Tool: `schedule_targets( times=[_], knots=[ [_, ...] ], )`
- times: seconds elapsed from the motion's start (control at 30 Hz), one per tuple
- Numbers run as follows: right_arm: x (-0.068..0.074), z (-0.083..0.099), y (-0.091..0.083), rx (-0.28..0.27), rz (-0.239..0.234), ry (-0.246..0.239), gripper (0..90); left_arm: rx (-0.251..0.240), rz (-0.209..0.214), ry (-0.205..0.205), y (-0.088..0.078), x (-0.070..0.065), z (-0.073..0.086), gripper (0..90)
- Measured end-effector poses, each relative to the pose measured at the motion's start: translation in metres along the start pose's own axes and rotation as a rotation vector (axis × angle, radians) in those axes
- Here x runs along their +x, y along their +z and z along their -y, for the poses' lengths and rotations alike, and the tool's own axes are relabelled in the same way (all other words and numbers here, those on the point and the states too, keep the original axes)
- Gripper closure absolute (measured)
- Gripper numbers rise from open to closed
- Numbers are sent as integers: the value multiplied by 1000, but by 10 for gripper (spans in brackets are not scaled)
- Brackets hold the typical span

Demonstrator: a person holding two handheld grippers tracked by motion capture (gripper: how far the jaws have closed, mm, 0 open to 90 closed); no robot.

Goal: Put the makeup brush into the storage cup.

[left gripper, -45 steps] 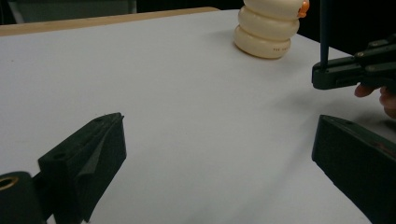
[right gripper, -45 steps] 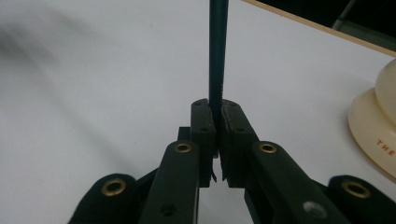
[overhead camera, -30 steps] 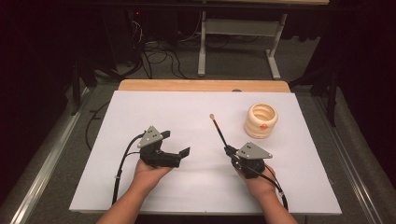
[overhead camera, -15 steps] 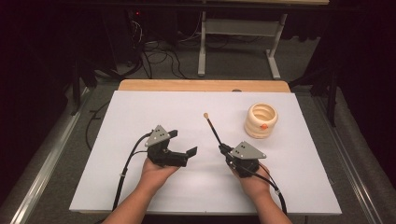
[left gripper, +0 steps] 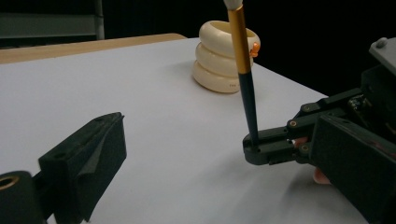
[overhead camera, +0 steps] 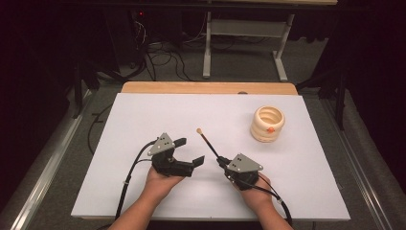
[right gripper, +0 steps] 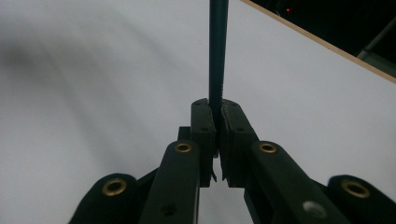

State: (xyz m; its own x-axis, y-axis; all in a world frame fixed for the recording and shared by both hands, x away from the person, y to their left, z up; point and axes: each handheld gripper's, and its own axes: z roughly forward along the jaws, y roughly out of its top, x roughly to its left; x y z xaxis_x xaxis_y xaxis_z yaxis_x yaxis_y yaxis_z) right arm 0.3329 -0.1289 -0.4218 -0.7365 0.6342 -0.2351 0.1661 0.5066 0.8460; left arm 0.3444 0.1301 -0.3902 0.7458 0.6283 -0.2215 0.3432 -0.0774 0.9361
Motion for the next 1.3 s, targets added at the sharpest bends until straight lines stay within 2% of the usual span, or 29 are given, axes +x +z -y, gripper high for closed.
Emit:
schedule_targets(
  times=[0.17,0.27,0.4,0.57,0.87,0.97,1.17,1.3],
  knots=[
    [6,0,3,12,-20,-20,877,-6,12,-8,0,0,0,77],
    [9,-1,4,14,-27,-16,877,-16,23,-15,-1,0,0,110],
    [11,-1,4,13,-36,-18,877,-11,46,-18,-1,0,1,183],
    [13,-2,5,10,-46,-19,877,-30,73,-34,-3,2,1,270],
    [16,-2,7,16,-49,-38,877,-32,87,-61,-4,7,1,437],
    [16,-2,7,16,-52,-43,877,-28,93,-50,-4,6,2,491],
    [19,-2,8,21,-54,-50,877,-31,116,-53,-5,7,2,597],
    [19,-2,9,22,-57,-65,877,-32,115,-54,-5,7,2,635]
  ],
)
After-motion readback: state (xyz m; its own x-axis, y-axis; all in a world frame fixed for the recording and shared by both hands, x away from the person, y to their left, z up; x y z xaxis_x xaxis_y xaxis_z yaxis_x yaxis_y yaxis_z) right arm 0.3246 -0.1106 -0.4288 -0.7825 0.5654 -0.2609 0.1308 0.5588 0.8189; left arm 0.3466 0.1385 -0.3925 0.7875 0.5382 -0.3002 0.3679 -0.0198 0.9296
